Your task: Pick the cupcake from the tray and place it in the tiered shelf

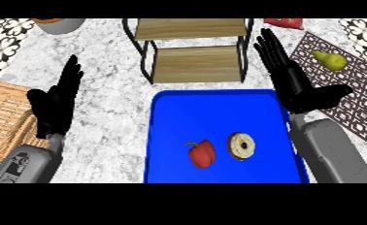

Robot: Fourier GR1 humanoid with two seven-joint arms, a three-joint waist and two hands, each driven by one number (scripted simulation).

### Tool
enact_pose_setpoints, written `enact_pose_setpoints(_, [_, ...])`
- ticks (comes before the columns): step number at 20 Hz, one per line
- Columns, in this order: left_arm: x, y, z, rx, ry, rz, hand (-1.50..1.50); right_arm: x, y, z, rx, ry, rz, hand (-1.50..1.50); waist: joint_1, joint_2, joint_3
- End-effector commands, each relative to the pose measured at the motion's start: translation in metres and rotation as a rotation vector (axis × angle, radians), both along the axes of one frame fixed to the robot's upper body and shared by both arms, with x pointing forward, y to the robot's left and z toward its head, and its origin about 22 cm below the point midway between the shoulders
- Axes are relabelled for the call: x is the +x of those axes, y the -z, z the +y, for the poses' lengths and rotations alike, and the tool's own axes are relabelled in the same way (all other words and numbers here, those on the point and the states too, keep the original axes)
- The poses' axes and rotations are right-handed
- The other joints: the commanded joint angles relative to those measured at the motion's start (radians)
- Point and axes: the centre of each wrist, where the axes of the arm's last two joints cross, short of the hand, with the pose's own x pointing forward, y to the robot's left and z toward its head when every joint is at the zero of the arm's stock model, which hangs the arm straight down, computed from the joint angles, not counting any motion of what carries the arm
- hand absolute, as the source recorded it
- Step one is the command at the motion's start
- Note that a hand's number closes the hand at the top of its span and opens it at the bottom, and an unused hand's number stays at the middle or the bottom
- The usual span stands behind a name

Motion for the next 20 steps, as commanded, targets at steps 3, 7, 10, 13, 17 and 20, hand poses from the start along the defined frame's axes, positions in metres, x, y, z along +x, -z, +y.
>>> enact_pose_setpoints(3, [-0.022,0.028,0.018,0.029,0.078,0.096,0.0,-0.008,-0.002,-0.058,-0.272,0.15,0.079,-1.5,-0.031,-0.003,0.003])
enact_pose_setpoints(7, [-0.038,0.048,0.006,0.039,0.153,0.21,0.0,-0.027,-0.002,-0.166,-0.856,0.412,0.205,-1.5,-0.073,0.017,-0.016])
enact_pose_setpoints(10, [-0.047,0.06,0.004,0.025,0.256,0.25,0.0,-0.038,0.05,-0.147,-0.447,0.445,0.32,1.5,-0.027,0.004,0.005])
enact_pose_setpoints(13, [-0.054,0.065,0.003,0.014,0.249,0.244,0.0,-0.057,0.069,-0.134,-0.272,0.247,0.278,-1.5,-0.025,0.001,0.006])
enact_pose_setpoints(17, [-0.056,0.068,0.004,0.011,0.253,0.236,0.0,-0.057,0.031,-0.105,-0.346,0.045,0.186,-1.5,-0.025,-0.003,0.004])
enact_pose_setpoints(20, [-0.055,0.082,0.01,0.01,0.257,0.237,0.0,-0.054,0.004,-0.095,-0.416,-0.039,0.176,-1.5,-0.026,-0.001,0.004])
